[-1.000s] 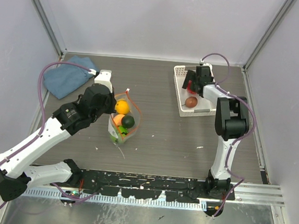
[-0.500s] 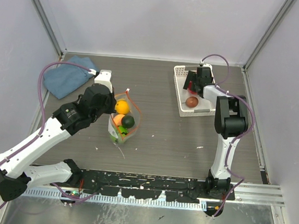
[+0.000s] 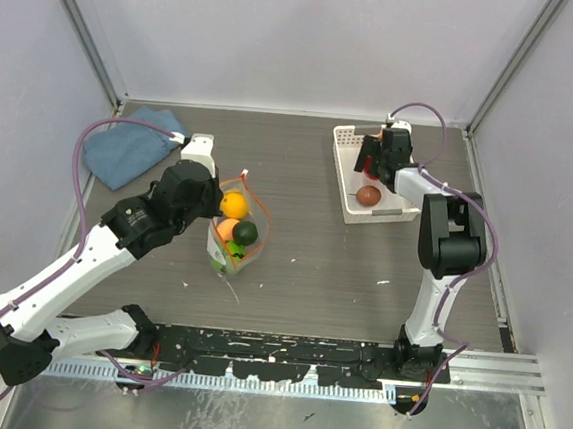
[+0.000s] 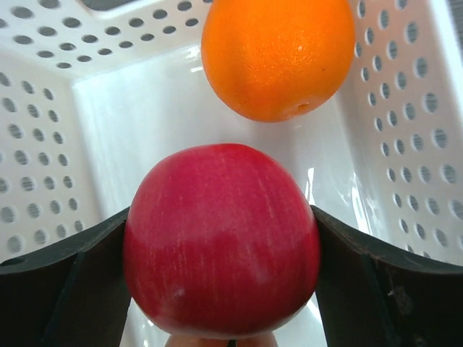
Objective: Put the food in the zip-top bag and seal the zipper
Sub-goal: Pick up the fake fruit from the bin.
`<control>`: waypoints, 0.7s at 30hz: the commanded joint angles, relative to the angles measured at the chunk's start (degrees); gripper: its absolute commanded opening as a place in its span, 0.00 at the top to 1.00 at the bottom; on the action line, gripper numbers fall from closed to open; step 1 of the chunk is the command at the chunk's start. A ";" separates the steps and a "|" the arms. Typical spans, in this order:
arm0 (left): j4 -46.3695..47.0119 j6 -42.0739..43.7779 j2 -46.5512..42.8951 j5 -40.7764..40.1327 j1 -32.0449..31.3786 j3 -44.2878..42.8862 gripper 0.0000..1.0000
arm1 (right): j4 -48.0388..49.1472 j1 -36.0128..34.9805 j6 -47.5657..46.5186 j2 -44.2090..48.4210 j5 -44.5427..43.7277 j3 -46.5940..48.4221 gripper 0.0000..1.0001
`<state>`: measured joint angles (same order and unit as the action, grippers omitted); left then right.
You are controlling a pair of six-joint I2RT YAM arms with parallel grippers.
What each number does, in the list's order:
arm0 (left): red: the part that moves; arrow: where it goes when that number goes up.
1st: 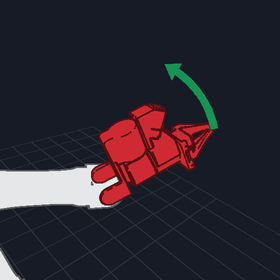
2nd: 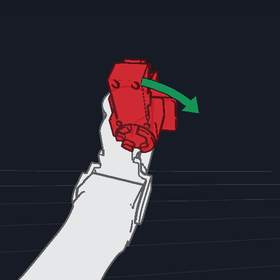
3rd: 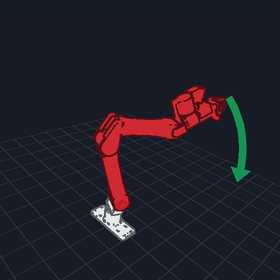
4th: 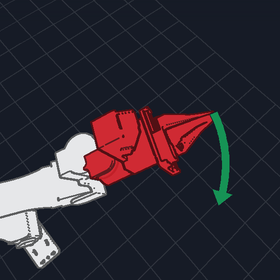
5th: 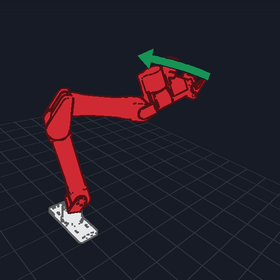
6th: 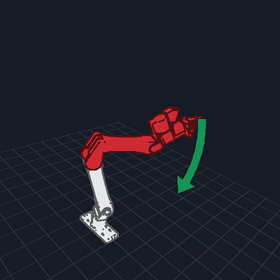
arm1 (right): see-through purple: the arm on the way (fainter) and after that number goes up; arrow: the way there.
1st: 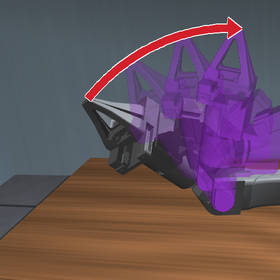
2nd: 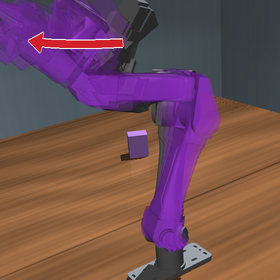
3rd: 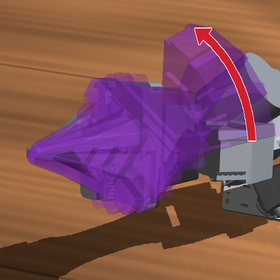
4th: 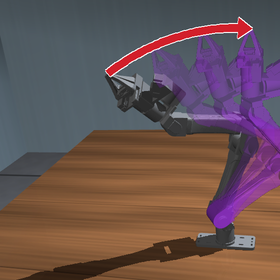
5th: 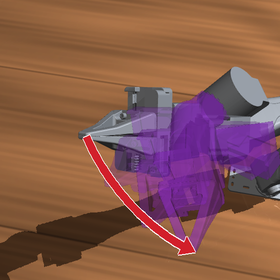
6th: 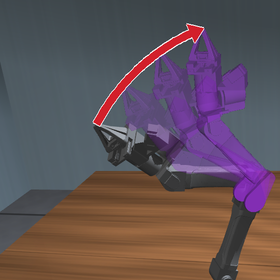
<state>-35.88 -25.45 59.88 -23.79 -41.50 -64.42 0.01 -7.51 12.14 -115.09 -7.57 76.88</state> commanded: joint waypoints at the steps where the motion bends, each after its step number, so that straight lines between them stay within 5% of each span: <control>1: 2.03 0.97 -0.89 -1.36 0.21 -1.22 1.00 | 1.27 0.13 -0.43 8.33 0.04 -1.65 0.37; 13: 1.53 1.11 -1.35 -2.54 0.32 -1.32 1.00 | -0.86 -1.85 5.28 26.84 5.77 -14.38 0.39; 21: 1.78 0.65 -1.62 -2.09 0.30 -1.22 1.00 | -4.57 -9.26 4.79 39.89 7.02 -19.59 0.39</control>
<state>-36.27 -24.80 59.86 -24.84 -41.50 -64.42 -4.23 -12.67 16.73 -81.43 -1.78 58.13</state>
